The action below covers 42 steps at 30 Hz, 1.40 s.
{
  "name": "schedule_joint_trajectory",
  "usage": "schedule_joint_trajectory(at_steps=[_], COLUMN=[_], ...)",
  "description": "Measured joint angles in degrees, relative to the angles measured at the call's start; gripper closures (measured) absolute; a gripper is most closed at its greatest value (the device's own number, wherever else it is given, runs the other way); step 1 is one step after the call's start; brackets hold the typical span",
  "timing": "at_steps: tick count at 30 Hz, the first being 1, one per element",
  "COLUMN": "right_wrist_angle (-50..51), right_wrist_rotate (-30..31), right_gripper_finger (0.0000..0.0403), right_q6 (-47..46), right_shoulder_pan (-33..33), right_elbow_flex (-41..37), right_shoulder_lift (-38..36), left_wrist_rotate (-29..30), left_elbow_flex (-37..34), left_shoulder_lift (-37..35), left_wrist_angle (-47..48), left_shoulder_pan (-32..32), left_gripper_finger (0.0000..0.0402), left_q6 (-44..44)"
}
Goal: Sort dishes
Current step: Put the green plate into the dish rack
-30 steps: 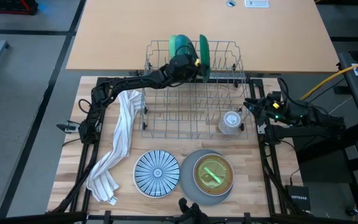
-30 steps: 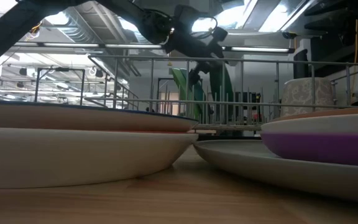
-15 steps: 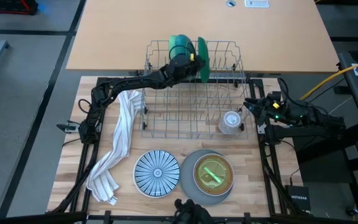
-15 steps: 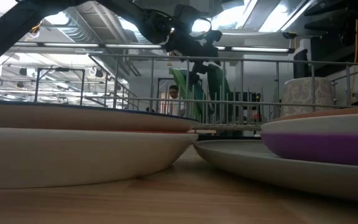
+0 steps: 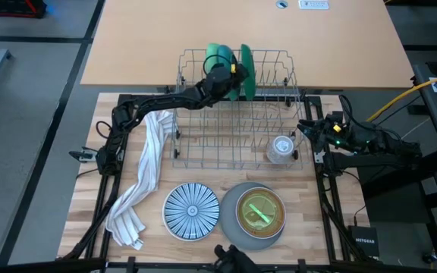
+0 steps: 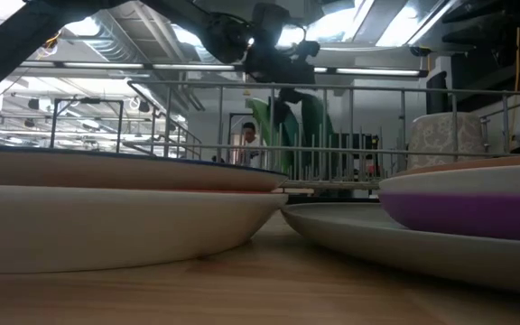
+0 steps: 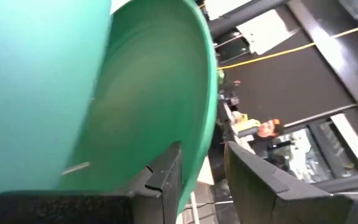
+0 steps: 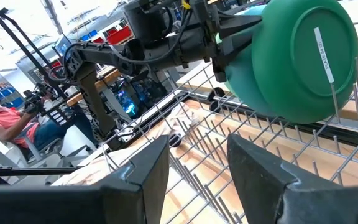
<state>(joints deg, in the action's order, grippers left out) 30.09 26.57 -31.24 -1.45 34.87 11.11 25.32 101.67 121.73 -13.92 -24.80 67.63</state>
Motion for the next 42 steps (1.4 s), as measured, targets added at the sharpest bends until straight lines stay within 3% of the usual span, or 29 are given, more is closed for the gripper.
schedule_joint_trajectory(at_steps=[5, 10, 17, 23, 33, 42], right_wrist_angle=[0.1, 1.2, 3.3, 5.1, 5.9, 6.1], right_wrist_rotate=[0.0, 0.0, -0.1, -0.2, -0.2, -0.2], right_gripper_finger=[0.0237, 0.0237, 0.0237, 0.0237, 0.0237, 0.0237], right_q6=[0.0, 0.0, -1.8, -1.9, -2.6, -3.7], right_shoulder_pan=[0.0, 0.0, 0.0, 0.0, 0.0, 0.0], right_elbow_flex=[0.0, 0.0, 0.0, 0.0, 0.0, 0.0], right_shoulder_lift=[0.0, 0.0, 0.0, 0.0, 0.0, 0.0], left_wrist_rotate=[0.8, 5.6, 7.0, 9.8, 10.9, 14.6], left_elbow_flex=[0.0, 0.0, 0.0, 0.0, 0.0, 0.0], left_shoulder_lift=[0.0, 0.0, 0.0, 0.0, -0.5, -0.8], left_wrist_angle=[-1.9, -0.6, 0.3, 2.2, 9.1, 9.6], left_shoulder_pan=[1.4, 2.1, 2.5, 4.2, 4.7, 6.2], left_gripper_finger=[0.029, 0.029, 0.029, 0.029, 0.029, 0.029], left_q6=[-2.3, -4.5, -2.7, -12.1, -13.1, -21.5])
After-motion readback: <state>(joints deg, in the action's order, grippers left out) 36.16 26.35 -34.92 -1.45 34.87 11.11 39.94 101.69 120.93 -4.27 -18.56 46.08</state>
